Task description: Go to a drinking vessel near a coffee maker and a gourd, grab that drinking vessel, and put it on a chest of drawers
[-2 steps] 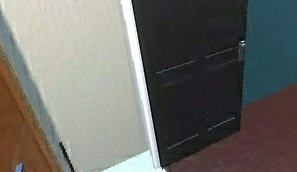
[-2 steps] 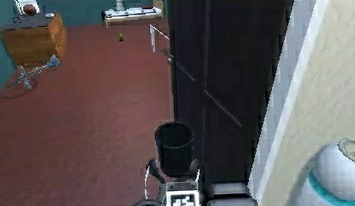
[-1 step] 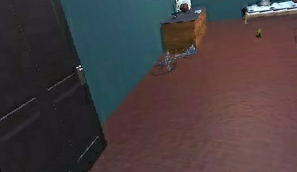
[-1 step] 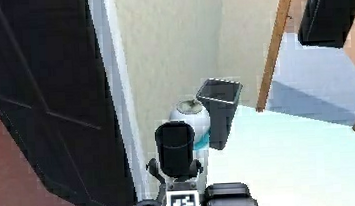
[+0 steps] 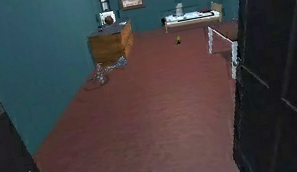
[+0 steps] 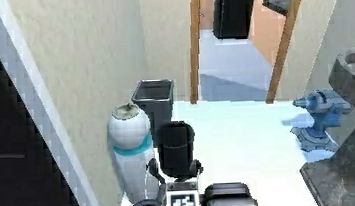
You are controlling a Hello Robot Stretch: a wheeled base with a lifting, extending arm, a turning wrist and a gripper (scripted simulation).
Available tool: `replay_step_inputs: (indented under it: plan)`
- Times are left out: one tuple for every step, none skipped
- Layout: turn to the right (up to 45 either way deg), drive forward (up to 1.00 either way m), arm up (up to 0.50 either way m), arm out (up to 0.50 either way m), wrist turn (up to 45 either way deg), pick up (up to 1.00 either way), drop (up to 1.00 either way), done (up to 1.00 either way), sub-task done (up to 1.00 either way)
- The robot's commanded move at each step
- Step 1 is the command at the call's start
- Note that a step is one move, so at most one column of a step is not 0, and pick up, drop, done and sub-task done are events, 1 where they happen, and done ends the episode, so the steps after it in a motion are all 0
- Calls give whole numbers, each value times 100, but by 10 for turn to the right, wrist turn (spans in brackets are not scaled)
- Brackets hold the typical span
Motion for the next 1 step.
replay_step_inputs:
  plan:
    - [0,100,0,0,0,0,0,0,0]
